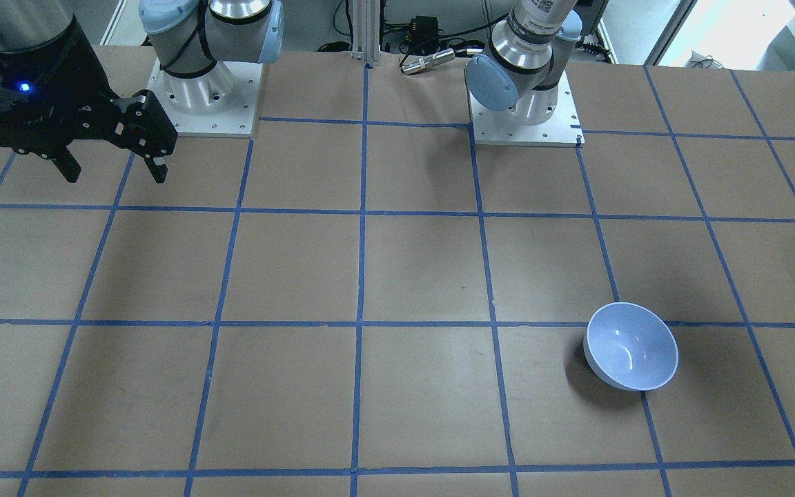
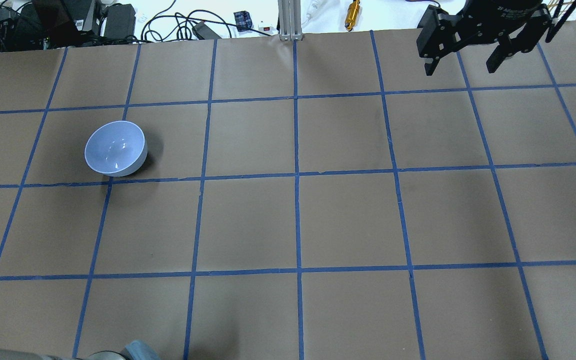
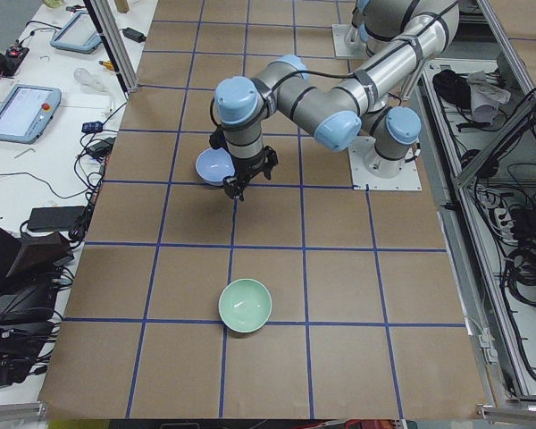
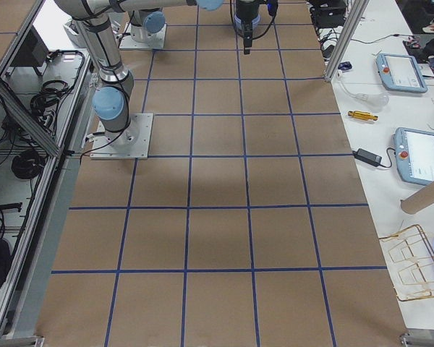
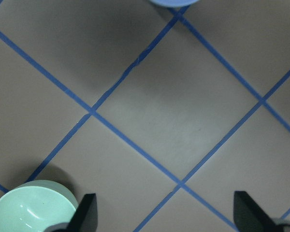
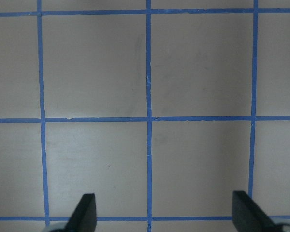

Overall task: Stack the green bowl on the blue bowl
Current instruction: 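Lower the left gripper onto the mint green bowl near the robot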

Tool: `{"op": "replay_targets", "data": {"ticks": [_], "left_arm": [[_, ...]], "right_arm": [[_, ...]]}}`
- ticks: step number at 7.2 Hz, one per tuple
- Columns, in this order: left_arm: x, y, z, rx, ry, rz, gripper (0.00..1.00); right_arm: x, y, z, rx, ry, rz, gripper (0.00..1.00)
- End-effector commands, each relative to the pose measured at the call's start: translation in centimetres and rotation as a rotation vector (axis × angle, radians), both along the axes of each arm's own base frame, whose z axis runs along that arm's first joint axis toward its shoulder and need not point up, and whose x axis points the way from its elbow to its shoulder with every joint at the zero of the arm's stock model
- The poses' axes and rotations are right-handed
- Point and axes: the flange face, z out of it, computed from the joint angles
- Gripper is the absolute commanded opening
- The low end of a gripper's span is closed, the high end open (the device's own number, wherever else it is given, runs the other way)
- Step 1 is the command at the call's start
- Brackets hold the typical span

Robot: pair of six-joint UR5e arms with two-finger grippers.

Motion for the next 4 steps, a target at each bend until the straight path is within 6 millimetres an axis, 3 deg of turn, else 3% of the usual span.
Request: {"op": "replay_targets", "data": {"ticks": [1, 3, 4], "left_arm": [[10.2, 1.0, -7.9, -0.006, -0.052, -0.199, 1.00], [15.6, 1.9, -13.5, -0.002, -0.051, -0.384, 1.00], [18.3, 3.5, -16.5, 0.007, -0.010, -0.460, 1.00]], "right_arm": [[0.0, 0.0, 0.0, -0.001, 0.000, 0.000, 1.00], [0.0, 0.0, 0.0, 0.001, 0.000, 0.000, 1.00], [0.0, 0.0, 0.0, 0.001, 0.000, 0.000, 1.00]]}}
